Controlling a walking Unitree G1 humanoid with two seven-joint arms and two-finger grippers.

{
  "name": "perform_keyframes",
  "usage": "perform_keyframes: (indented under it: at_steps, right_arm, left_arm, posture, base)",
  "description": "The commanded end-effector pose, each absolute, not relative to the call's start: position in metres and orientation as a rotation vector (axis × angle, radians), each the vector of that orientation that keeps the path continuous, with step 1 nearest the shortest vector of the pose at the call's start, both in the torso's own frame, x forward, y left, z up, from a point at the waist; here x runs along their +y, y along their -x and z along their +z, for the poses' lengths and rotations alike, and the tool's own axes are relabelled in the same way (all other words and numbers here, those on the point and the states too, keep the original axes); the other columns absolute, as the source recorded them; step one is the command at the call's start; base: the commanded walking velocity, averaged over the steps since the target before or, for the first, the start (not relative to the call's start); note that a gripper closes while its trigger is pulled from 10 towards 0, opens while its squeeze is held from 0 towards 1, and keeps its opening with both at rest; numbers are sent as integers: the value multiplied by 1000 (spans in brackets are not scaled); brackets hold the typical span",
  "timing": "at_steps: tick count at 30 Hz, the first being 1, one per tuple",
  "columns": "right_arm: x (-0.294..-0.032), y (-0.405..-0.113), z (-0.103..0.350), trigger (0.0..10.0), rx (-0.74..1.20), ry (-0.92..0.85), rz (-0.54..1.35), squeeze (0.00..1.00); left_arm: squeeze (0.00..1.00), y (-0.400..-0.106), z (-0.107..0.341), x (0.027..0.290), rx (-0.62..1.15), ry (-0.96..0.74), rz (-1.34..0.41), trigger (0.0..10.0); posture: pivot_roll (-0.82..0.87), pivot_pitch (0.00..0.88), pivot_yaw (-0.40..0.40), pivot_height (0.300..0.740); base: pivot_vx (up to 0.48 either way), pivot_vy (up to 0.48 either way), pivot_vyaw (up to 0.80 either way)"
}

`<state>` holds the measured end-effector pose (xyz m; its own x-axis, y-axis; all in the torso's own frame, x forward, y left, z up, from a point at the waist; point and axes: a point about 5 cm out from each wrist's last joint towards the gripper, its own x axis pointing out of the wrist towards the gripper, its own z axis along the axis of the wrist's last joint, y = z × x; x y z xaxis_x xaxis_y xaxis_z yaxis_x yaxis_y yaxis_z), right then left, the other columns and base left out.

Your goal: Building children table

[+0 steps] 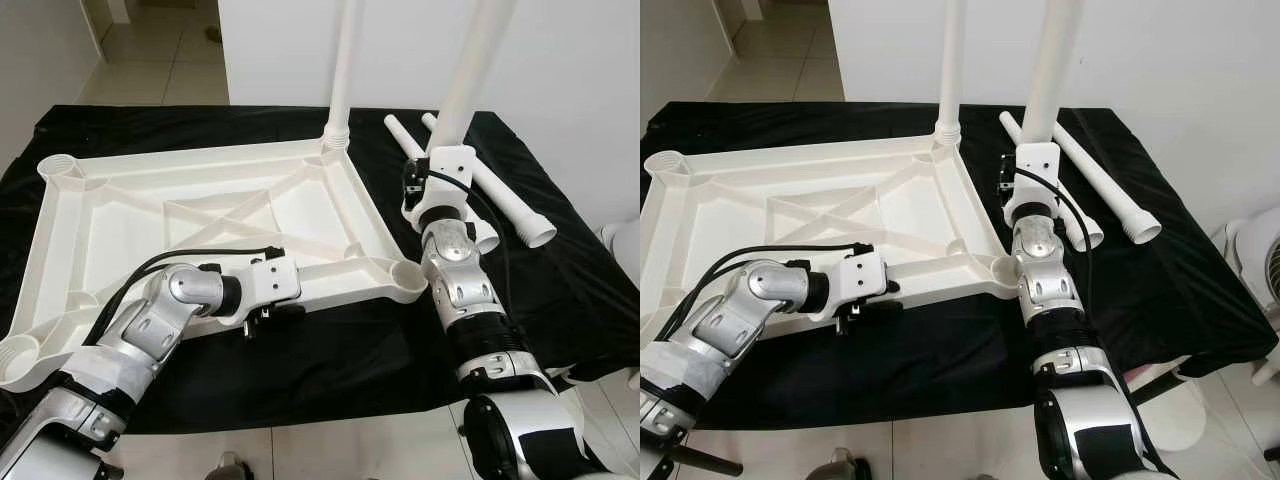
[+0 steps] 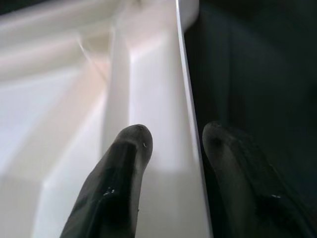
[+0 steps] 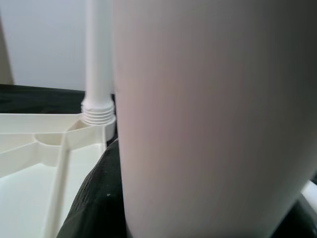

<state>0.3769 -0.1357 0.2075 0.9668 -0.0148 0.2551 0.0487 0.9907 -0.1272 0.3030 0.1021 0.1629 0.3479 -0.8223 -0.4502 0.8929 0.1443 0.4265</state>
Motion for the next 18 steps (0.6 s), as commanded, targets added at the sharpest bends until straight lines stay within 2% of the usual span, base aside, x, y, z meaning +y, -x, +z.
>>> perform_keyframes:
  at_steps: [1,6,8,10,14,16,18]
  right_arm:
    - [-136,-375,208,10000,-269,128,-26,0]
    - [-141,-371,198,10000,-243,144,-15,0]
    - [-144,-365,191,10000,-243,163,-2,0]
    - [-145,-362,189,10000,-249,168,5,0]
    - [-147,-356,187,10000,-265,150,24,0]
    - [-150,-346,185,10000,-296,109,44,0]
    - [-150,-346,185,10000,-296,109,44,0]
  left_arm:
    - [0,-304,171,99,82,-682,-1213,10000]
    - [0,-297,195,82,-29,-517,-1245,10000]
    - [0,-299,209,74,-107,-400,-1182,10000]
    - [0,-302,211,72,-122,-355,-1134,10000]
    - [0,-306,210,70,-132,-307,-1056,10000]
    - [0,-308,208,71,-153,-252,-944,10000]
    - [0,-308,208,71,-153,-252,-944,10000]
  posture:
    - [93,54,-53,740]
    - [90,59,-57,740]
    - [89,60,-57,740]
    - [88,62,-57,740]
    - [84,63,-56,740]
    - [83,68,-57,740]
    - [83,68,-57,740]
  base:
    - [0,0,0]
    - [0,0,0]
    - [0,0,0]
    - [0,0,0]
    - [0,0,0]
    - [0,0,0]
    - [0,0,0]
